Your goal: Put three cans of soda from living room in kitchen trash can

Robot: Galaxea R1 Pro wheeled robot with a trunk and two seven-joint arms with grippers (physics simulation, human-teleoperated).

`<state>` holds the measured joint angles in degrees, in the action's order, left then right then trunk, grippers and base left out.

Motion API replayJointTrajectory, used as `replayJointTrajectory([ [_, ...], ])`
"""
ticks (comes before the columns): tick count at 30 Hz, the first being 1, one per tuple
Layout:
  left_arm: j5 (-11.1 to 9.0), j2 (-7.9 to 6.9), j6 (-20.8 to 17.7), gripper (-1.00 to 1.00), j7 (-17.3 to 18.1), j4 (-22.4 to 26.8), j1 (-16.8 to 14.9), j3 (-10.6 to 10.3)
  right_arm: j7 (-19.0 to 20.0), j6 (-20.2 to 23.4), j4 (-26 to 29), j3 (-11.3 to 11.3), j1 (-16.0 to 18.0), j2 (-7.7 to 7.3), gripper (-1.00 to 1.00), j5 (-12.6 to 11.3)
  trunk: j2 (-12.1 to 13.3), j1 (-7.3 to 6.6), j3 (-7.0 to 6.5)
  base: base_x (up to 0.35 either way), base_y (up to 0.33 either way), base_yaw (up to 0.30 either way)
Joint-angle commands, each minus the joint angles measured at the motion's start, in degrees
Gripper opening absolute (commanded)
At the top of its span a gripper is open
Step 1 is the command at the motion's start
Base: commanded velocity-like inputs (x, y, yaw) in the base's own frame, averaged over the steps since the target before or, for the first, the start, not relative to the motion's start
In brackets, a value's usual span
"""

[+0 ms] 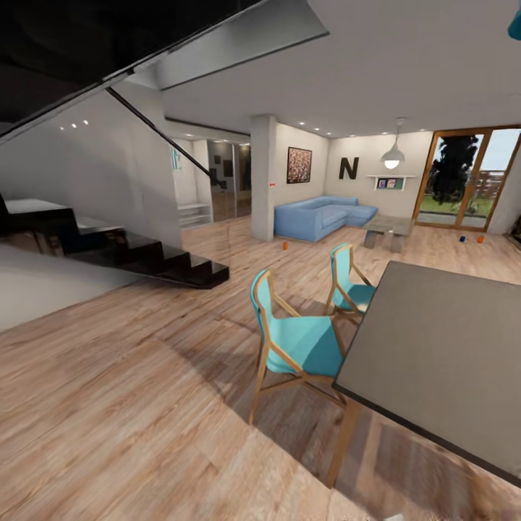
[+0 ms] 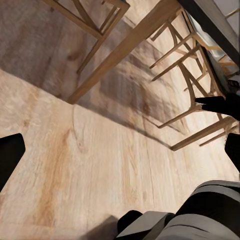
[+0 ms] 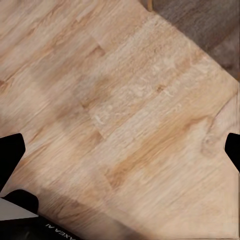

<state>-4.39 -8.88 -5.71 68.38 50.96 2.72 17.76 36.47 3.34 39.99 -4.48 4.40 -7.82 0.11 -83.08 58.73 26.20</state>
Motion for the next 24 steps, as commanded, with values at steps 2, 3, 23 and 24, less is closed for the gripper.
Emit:
replayJointTrajectory([
  [2, 0.0, 0.0, 0.0, 1.0, 0.0, 0.01, 0.0, 0.0, 0.0, 0.0, 0.0, 0.0, 0.0, 0.0, 1.0, 0.02, 0.0, 0.0, 0.0, 0.0, 0.0, -0.264],
  [3, 0.0, 0.0, 0.0, 1.0, 0.0, 0.01, 0.0, 0.0, 0.0, 0.0, 0.0, 0.0, 0.0, 0.0, 1.0, 0.01, 0.0, 0.0, 0.0, 0.0, 0.0, -0.264],
  [23, 0.02, 0.0, 0.0, 1.0, -0.08, -0.07, 0.0, -0.02, 0.1, 0.0, 0.0, 0.0, 0.0, 0.0, 1.0, -0.02, 0.0, 0.0, 0.0, 0.0, 0.0, -0.264],
  [24, 0.03, 0.0, 0.0, 1.0, -0.08, -0.07, 0.0, -0.05, 0.1, 0.0, 0.0, 0.0, 0.0, 0.0, 1.0, -0.02, 0.0, 0.0, 0.0, 0.0, 0.0, -0.264],
])
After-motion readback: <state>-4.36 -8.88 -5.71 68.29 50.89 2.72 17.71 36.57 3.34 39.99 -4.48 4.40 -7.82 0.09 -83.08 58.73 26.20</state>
